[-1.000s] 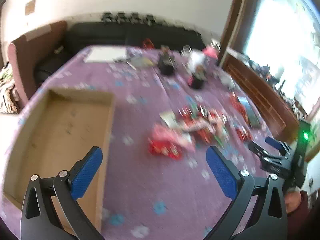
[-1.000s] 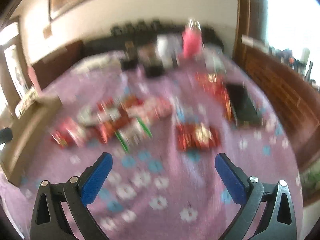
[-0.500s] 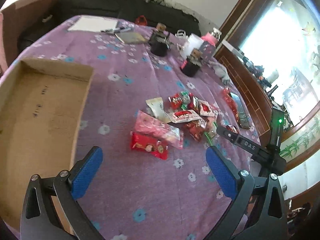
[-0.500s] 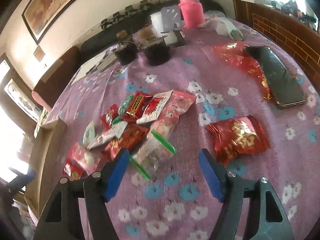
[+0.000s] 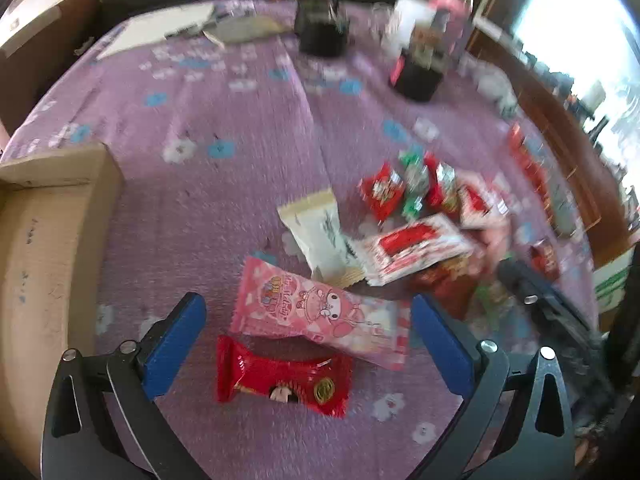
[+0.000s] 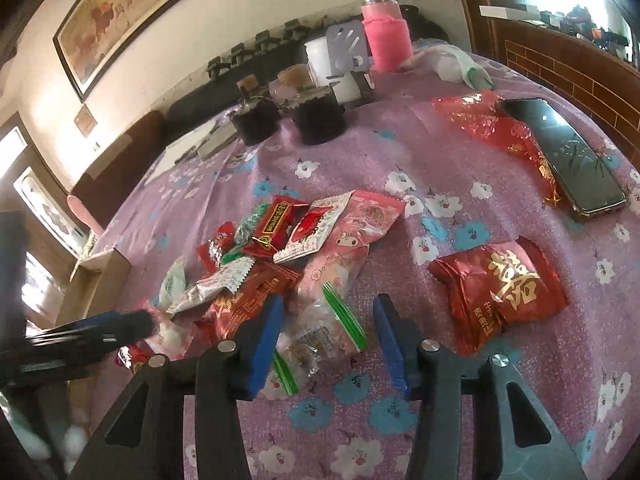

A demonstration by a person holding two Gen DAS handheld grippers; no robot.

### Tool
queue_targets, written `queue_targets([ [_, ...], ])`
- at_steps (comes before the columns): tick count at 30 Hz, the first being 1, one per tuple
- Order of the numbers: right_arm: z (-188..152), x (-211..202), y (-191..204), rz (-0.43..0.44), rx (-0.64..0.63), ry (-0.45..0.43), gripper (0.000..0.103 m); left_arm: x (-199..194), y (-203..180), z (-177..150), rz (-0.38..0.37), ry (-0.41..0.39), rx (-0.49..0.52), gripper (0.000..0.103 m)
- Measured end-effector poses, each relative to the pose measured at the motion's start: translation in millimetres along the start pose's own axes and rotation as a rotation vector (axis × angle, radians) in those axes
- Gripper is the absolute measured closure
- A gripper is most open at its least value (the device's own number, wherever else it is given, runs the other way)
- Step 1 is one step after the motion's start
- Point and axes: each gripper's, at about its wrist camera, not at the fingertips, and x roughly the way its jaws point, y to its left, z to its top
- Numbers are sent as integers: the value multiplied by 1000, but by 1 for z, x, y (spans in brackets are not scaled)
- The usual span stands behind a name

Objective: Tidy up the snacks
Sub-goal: 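Move both tools toward the snack pile and open the grippers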

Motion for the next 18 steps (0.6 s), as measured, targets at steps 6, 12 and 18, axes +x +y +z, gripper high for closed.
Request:
queue_targets([
  [6,-2,-3,0,-16,-5,-6,56,-20,-12,-27,-64,47,109,47],
  [12,-3,-3,3,-18,-29,-5,56,-51,-9,-69,-145,66,178,49],
  [18,-5,-21,13,14,-77,-85,54,-90,22,-89,-198,-40,71,49],
])
